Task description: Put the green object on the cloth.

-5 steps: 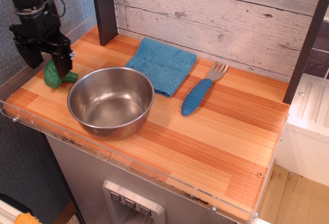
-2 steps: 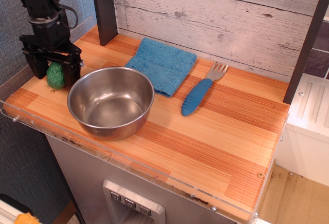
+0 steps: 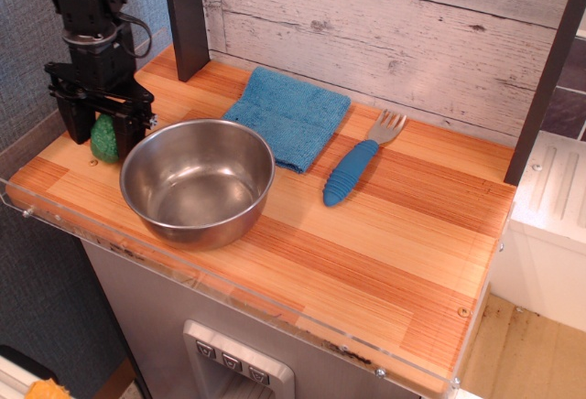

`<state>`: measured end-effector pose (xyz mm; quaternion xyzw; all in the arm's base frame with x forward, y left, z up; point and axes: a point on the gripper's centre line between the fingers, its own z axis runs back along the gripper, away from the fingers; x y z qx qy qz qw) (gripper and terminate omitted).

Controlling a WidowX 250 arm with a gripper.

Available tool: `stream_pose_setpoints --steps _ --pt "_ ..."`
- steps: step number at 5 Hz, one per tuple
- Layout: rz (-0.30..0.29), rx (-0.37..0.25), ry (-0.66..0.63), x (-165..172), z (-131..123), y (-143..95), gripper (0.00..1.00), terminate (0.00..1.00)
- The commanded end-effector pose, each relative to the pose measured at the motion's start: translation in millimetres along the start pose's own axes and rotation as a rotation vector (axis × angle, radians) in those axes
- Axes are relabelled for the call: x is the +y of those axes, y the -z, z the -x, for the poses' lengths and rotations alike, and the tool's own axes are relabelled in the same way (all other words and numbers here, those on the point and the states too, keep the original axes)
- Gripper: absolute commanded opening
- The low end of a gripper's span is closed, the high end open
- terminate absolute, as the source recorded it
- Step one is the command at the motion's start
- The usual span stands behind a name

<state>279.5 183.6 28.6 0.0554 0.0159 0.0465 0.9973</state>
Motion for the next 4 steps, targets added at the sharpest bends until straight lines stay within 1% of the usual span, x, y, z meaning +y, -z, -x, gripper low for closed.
stream_pose_setpoints --steps 1,2,3,4 --pt "-0.082 -0.181 0.004 -1 -3 -73 0.00 0.00" --pt "-0.066 -0.249 0.029 -19 -19 -96 0.00 0.00" --pt "-0.007 -0.242 0.057 -44 -43 -103 0.00 0.00" --pt "0.081 -0.232 0.056 -79 -75 -104 0.00 0.00"
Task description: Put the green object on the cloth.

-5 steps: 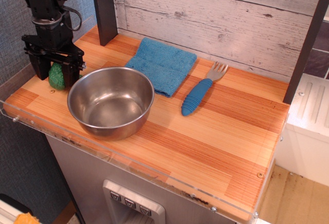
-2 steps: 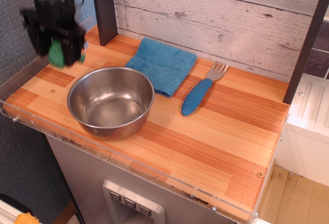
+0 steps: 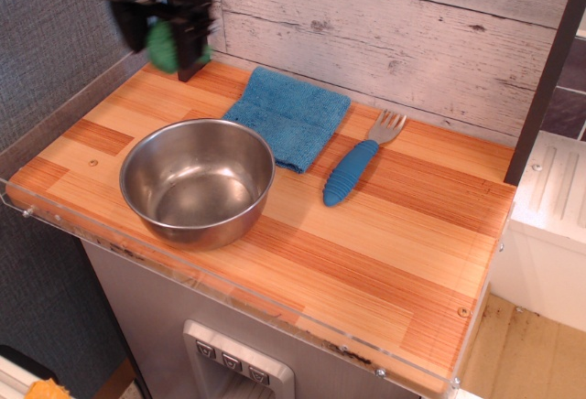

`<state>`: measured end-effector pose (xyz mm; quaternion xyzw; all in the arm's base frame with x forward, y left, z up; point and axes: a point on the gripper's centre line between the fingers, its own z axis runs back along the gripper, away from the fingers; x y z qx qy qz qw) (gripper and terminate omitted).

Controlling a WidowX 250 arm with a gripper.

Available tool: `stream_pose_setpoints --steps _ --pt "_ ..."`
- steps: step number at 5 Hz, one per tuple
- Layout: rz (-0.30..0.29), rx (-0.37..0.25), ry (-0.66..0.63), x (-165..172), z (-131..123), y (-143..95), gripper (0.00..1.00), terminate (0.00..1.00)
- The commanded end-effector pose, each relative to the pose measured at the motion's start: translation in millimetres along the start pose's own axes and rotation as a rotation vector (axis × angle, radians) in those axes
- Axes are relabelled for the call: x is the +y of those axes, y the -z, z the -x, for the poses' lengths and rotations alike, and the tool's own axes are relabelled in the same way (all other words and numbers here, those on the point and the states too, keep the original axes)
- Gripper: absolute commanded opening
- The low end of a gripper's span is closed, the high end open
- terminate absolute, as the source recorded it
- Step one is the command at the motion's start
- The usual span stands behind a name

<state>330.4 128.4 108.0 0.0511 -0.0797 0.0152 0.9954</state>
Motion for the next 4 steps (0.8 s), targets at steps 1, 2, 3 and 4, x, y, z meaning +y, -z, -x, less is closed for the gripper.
stream_pose_setpoints --steps 1,2,3,4 --pt "0.086 -0.019 0.005 -48 -58 2 0.00 0.00" --pt "0.072 0.003 0.020 -57 -63 15 0.00 0.00" --pt "0.048 0.026 0.036 -58 -60 27 0.00 0.00" --pt "0.055 0.038 0.034 -55 -57 32 0.00 0.00"
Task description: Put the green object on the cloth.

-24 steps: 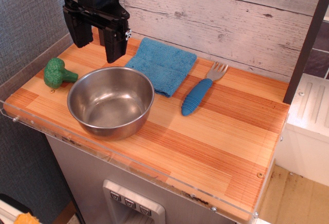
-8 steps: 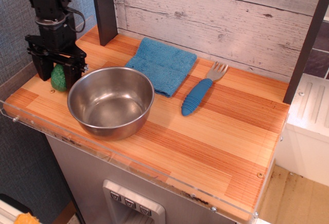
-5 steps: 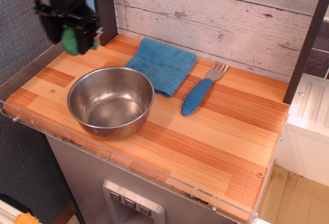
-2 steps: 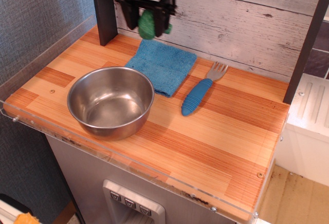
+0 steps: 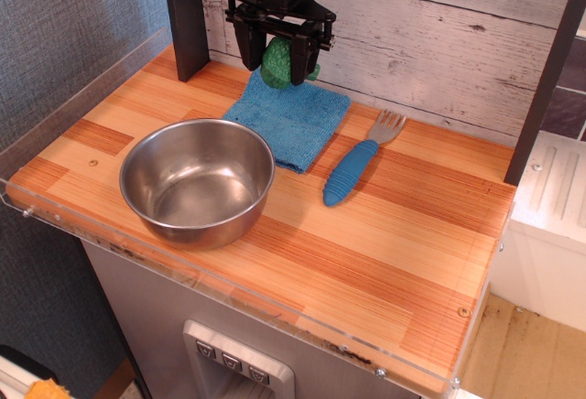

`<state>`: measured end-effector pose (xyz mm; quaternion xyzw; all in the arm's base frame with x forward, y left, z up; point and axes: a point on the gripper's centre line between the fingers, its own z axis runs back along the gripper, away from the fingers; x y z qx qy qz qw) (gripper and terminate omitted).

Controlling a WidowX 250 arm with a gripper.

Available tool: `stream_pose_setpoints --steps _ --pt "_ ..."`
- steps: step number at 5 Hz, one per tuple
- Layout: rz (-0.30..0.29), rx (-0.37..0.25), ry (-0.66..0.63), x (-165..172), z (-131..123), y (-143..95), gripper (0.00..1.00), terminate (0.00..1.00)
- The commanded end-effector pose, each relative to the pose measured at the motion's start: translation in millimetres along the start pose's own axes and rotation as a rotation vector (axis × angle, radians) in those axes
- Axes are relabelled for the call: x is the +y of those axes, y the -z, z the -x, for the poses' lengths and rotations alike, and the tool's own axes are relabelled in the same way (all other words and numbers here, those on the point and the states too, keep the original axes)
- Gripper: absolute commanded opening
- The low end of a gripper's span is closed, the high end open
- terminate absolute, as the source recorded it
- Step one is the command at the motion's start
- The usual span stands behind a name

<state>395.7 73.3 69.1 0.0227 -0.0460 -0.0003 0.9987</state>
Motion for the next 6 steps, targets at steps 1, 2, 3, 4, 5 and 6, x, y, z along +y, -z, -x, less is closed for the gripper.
stream_pose_setpoints --steps 1,2,3,4,5,6 --pt "0.007 -0.008 0.011 5 4 -8 1.00 0.00" --pt "0.016 -0.001 0.016 4 6 -13 1.00 0.00" --pt "0.019 0.001 0.017 6 9 -16 1.00 0.00" --pt "0.019 0.009 0.011 10 13 -19 1.00 0.00" --pt "0.023 -0.028 -0.006 13 17 -40 1.00 0.00" --pt "0.047 -0.094 -0.010 11 31 -66 1.00 0.00"
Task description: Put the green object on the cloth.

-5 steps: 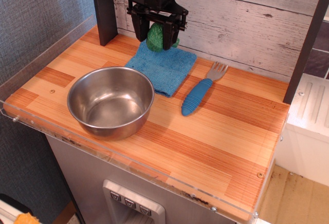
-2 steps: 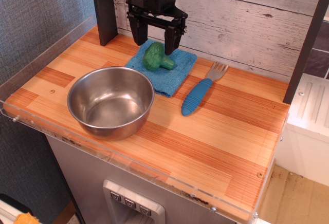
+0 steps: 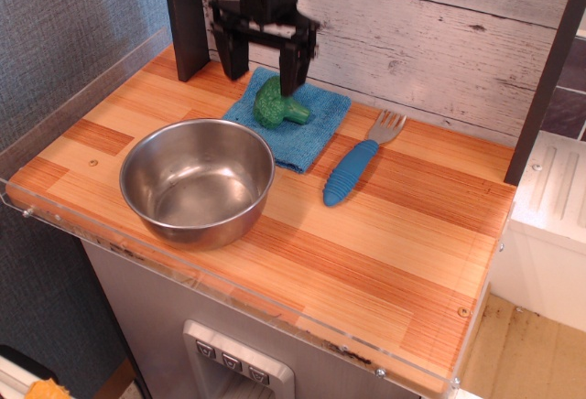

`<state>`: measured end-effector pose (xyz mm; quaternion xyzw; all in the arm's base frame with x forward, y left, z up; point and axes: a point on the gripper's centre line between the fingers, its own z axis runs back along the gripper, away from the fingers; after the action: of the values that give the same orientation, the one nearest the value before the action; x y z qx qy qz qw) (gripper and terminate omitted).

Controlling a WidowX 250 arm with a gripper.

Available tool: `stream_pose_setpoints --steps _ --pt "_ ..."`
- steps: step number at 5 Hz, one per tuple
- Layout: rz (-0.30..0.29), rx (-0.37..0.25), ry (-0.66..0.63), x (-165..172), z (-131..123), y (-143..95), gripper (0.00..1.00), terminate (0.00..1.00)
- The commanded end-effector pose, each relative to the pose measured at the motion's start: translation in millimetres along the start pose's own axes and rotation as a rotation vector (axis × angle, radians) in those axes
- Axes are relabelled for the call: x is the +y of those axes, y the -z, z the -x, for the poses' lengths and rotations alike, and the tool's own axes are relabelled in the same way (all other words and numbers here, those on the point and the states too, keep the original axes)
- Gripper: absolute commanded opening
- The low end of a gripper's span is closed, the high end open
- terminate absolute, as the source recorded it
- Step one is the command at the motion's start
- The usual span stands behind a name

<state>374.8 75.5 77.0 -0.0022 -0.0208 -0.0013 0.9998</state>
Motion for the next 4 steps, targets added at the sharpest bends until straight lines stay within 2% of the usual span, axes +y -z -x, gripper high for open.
stream_pose_setpoints --steps 1,4 --pt "-0.006 -0.164 0.019 2 32 -63 1.00 0.00" --pt "-0.039 -0.154 0.056 2 46 -57 1.00 0.00"
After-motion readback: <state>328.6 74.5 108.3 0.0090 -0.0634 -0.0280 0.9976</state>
